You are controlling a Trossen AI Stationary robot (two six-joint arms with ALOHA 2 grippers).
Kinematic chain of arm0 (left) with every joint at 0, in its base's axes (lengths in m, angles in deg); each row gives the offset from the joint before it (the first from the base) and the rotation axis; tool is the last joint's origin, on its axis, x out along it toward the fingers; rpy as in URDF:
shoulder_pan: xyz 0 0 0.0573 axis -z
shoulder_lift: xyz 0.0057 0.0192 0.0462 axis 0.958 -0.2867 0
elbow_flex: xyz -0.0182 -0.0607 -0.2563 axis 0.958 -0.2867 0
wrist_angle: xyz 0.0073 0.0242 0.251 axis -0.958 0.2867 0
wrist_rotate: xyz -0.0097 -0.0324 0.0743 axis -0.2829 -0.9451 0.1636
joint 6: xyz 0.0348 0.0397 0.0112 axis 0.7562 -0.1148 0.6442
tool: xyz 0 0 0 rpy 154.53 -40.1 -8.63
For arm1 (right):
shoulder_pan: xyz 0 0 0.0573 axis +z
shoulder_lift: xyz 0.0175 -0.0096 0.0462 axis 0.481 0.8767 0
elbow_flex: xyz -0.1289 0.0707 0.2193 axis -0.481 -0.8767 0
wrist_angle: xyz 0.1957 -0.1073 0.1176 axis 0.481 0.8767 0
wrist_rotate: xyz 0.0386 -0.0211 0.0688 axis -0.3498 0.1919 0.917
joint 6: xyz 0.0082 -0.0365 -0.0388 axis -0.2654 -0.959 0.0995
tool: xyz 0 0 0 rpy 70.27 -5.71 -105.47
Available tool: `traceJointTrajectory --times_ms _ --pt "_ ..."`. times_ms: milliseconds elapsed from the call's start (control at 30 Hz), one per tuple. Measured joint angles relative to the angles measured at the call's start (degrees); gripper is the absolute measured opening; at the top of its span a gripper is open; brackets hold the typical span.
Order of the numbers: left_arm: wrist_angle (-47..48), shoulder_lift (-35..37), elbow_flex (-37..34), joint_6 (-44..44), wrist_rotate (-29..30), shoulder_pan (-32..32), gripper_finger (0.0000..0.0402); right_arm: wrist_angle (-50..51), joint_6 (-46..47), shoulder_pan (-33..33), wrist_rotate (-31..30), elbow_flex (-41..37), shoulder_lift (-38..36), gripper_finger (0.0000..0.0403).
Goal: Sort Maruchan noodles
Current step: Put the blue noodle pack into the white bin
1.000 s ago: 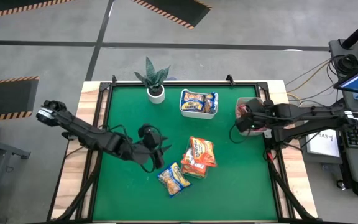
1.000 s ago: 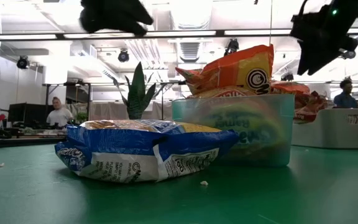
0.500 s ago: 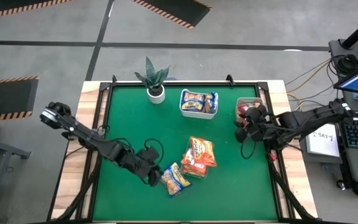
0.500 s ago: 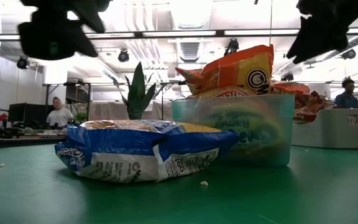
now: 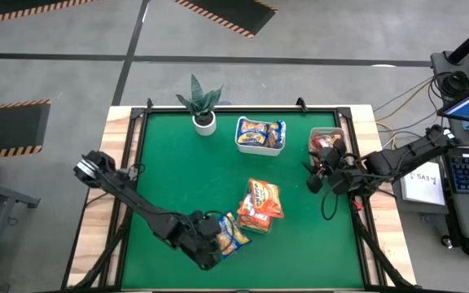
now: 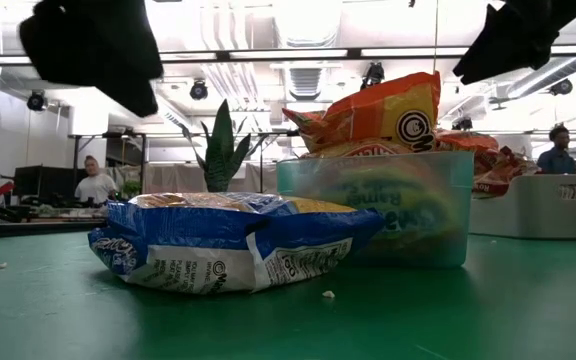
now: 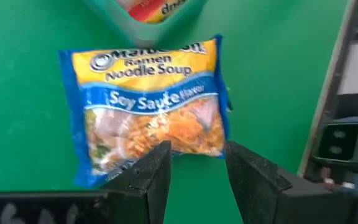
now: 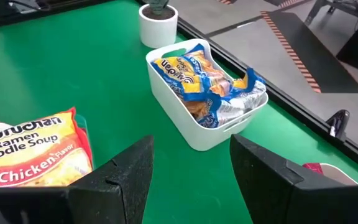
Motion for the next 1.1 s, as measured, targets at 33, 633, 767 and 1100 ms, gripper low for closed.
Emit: traceJointTrajectory --times_ms 33,633,767,1100 --pt "1.7 -0.9 1.4 0.6 0.4 0.0 0.0135 0.0 0.0 0.0 0.0 0.0 0.0 0.0201" --pt "11.0 -6.0 8.1 -0.1 5.5 0.8 0.0171 0.0 -3.8 0.1 0.0 -0.3 2.9 0.0201" --pt "11.0 -6.0 8.1 0.5 5.5 0.8 0.0171 0.0 -3.8 0.1 0.0 -0.3 3.0 0.0201" --pt "10.7 -7.7 8.0 2.2 9.0 1.2 0.0171 0.0 -3.9 0.1 0.0 -0.3 3.0 0.0201"
